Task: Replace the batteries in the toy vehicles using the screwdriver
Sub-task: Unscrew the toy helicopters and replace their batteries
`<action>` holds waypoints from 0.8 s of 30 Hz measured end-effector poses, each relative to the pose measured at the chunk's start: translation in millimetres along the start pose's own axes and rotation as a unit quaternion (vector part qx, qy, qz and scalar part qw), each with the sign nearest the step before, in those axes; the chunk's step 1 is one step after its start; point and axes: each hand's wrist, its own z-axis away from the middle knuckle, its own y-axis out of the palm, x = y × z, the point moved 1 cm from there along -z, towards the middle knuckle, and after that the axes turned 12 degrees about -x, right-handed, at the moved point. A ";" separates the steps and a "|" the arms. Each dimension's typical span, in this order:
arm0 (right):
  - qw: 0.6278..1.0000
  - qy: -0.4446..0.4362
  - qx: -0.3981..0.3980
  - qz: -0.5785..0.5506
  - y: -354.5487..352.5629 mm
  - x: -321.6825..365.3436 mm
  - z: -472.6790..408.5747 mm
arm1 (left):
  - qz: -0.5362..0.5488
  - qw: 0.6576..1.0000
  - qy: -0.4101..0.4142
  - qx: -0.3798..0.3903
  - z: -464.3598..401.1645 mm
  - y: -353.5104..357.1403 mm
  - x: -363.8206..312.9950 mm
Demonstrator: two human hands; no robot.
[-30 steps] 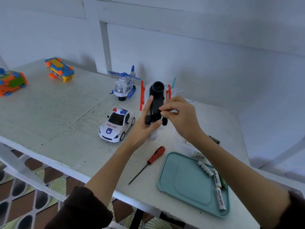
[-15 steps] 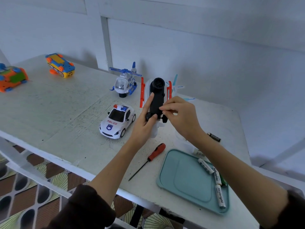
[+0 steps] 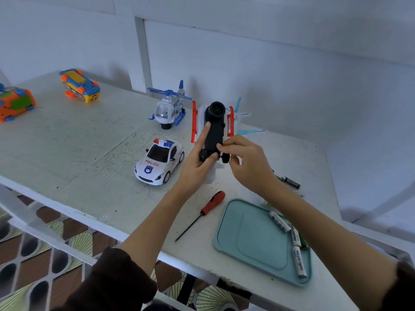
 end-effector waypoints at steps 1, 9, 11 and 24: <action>1.000 -0.006 0.007 0.000 -1.2 0.9 0.8 | 0.006 1.000 0.004 0.004 0.3 -0.8 -1.0; 0.999 -0.029 -0.021 0.005 -11.1 7.8 14.2 | 0.015 0.999 0.031 -0.031 2.4 -3.6 -2.9; 0.998 -0.065 -0.019 -0.011 -15.7 13.1 22.7 | 0.007 0.999 0.026 -0.039 2.0 -5.0 -0.5; 0.920 -0.032 0.383 0.077 23.2 18.4 64.9 | -0.017 0.999 0.007 -0.034 4.9 -4.7 -5.1</action>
